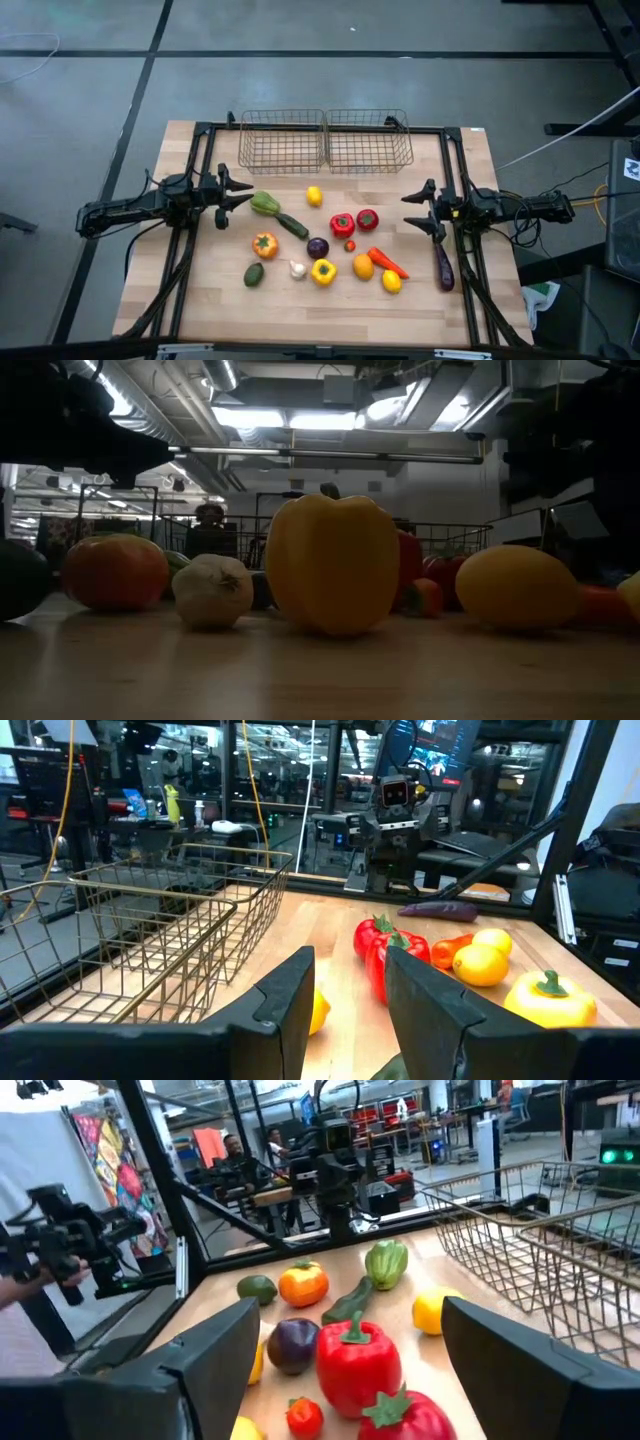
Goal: Sort produce into baskets
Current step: Put the big red tomato into the right golden wire basket
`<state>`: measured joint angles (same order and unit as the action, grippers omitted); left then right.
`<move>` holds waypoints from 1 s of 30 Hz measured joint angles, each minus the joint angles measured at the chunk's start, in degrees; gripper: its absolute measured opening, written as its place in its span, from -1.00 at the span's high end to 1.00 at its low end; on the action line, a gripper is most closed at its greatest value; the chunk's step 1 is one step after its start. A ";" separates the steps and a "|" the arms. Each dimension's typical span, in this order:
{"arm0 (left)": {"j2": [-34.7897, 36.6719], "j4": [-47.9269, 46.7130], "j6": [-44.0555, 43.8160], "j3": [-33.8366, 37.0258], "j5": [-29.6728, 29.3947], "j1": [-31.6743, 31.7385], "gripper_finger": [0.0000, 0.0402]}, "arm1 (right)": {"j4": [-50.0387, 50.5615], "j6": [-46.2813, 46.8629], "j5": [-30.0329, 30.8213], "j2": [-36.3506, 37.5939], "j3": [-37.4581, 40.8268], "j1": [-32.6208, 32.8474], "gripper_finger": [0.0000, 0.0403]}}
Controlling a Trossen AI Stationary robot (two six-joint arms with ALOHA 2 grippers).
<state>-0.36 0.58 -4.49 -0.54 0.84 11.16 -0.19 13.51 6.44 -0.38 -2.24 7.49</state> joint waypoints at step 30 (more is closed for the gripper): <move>0.01 0.00 -0.02 0.01 0.00 -0.01 0.40 | -2.90 -9.53 5.62 -28.83 -20.90 0.01 -0.55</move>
<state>-0.35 0.58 -4.51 -0.52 0.84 11.15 -3.09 3.98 12.05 -29.21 -23.14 7.51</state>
